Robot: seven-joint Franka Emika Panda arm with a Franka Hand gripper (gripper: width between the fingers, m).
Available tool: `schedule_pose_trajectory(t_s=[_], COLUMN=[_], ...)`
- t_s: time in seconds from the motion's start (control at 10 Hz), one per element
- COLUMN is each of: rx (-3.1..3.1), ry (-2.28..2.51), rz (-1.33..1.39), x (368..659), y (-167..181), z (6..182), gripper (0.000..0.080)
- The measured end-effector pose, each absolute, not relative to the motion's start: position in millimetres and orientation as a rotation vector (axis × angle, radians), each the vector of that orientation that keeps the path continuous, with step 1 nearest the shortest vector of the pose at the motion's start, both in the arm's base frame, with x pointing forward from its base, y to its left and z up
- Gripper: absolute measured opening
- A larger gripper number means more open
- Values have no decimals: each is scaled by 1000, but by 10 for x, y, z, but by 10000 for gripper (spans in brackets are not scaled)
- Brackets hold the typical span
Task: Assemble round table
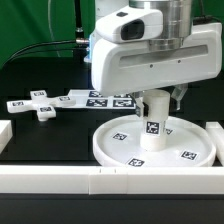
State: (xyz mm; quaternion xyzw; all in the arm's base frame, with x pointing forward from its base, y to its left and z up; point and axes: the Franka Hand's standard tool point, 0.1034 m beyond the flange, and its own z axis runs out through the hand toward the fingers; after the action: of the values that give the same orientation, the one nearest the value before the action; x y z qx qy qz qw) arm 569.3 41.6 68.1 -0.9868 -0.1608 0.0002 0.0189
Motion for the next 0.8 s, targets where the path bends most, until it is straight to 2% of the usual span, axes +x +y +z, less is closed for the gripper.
schedule_pose_trajectory(t_s=[0.2, 0.3, 0.4, 0.5, 0.8], rx=[-3091, -3092, -3091, -3091, -3079], ry=[-275, -260, -258, -261, -316], rz=[5, 6, 6, 5, 4], x=[5693, 5693, 5692, 5693, 5556], y=[405, 405, 410, 411, 373], z=[680, 680, 680, 681, 833], gripper=[406, 453, 453, 610, 643])
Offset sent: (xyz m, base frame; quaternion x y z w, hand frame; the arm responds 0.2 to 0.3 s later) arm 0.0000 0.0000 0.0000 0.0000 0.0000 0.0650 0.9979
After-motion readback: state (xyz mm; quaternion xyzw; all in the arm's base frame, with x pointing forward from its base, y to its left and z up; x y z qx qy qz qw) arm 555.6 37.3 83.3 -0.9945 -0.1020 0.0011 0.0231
